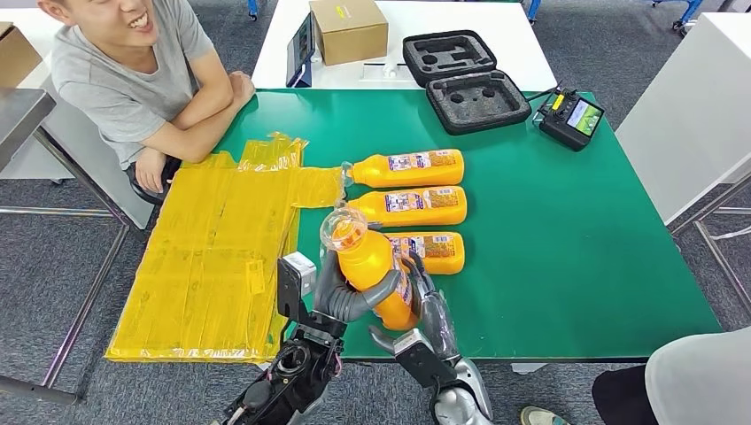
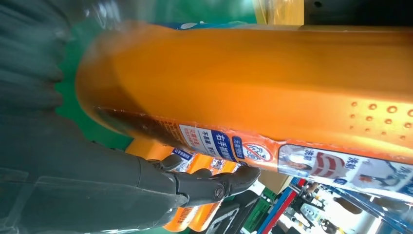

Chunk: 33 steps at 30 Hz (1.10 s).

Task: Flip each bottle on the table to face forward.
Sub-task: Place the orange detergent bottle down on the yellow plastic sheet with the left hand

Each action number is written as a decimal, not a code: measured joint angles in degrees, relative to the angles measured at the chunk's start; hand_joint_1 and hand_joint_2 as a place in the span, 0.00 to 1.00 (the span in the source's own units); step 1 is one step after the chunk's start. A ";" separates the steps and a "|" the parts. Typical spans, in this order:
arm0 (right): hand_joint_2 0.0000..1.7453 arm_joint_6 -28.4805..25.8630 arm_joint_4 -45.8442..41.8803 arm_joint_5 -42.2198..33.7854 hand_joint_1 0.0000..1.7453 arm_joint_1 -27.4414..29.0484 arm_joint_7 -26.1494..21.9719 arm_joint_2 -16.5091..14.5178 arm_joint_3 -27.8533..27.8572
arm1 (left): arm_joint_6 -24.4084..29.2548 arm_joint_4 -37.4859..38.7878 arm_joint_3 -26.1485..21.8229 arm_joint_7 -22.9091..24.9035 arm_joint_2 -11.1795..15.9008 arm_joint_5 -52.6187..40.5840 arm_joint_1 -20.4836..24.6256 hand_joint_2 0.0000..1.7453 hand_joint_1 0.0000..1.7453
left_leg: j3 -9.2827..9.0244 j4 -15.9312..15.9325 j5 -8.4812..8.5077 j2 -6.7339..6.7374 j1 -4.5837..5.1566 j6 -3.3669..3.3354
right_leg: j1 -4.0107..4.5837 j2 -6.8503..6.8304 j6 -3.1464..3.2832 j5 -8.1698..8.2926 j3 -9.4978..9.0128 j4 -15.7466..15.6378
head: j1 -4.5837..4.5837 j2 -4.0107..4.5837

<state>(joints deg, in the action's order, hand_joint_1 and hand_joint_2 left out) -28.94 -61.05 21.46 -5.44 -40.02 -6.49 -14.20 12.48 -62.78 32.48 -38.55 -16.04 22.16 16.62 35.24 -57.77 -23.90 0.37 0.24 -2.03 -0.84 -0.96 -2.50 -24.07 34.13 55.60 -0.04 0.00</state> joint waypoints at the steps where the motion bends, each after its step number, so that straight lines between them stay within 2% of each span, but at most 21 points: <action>1: 1.00 0.00 -0.04 -0.10 0.00 0.02 0.00 0.00 -0.05 | 0.34 -0.02 0.00 -0.16 0.12 -0.40 0.00 1.00 1.00 | 0.00 0.00 0.00 0.00 0.00 0.00 | 0.00 0.00 0.00 0.00 0.00 0.00 | 0.00 0.00; 11: 1.00 -0.03 -0.68 -2.92 0.00 0.92 0.00 0.48 -0.28 | 7.70 -4.06 -2.86 -1.41 3.27 -9.86 -0.66 1.00 1.00 | 0.00 0.00 0.00 0.01 -0.01 0.00 | 0.01 0.00 0.00 0.00 0.00 0.01 | -0.01 0.00; 17: 1.00 -0.55 -0.92 -4.92 0.00 1.60 0.00 0.95 -1.43 | 20.84 -12.60 -6.50 -1.63 6.57 -27.50 -2.27 1.00 1.00 | 0.01 0.00 0.01 0.01 -0.01 0.01 | 0.01 0.00 0.01 -0.01 0.01 0.02 | -0.01 0.00; 23: 1.00 -0.55 -1.07 -5.43 0.00 1.87 0.00 1.18 -2.60 | 25.87 -17.37 -8.58 -1.63 9.09 -34.54 -3.18 1.00 1.00 | 0.01 0.00 0.02 0.00 -0.02 0.01 | 0.00 0.00 0.01 -0.01 0.01 0.02 | -0.01 0.00; 29: 1.00 -0.51 -1.04 -6.07 0.00 1.86 0.00 1.27 -3.87 | 27.37 -19.31 -13.01 -1.63 9.27 -51.35 -4.46 1.00 1.00 | 0.00 0.00 0.02 0.01 -0.01 0.01 | 0.00 0.00 0.01 -0.01 0.01 0.01 | -0.01 0.00; 33: 1.00 -0.18 -1.04 -6.11 0.00 1.81 0.00 1.33 -4.05 | 27.48 -19.61 -18.03 -1.62 7.49 -65.39 -5.22 1.00 1.00 | 0.00 0.00 0.02 0.00 -0.01 0.01 | 0.00 0.00 0.01 -0.01 0.01 0.01 | -0.02 0.00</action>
<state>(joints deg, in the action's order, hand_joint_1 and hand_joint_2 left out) -29.12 -62.10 15.35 -3.63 -40.02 -5.16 -18.26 39.95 -82.38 14.46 -40.17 -8.55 -43.24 11.40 35.24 -57.77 -23.88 0.38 0.23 -2.02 -0.84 -0.96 -2.49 -24.07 34.14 55.61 -0.06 0.00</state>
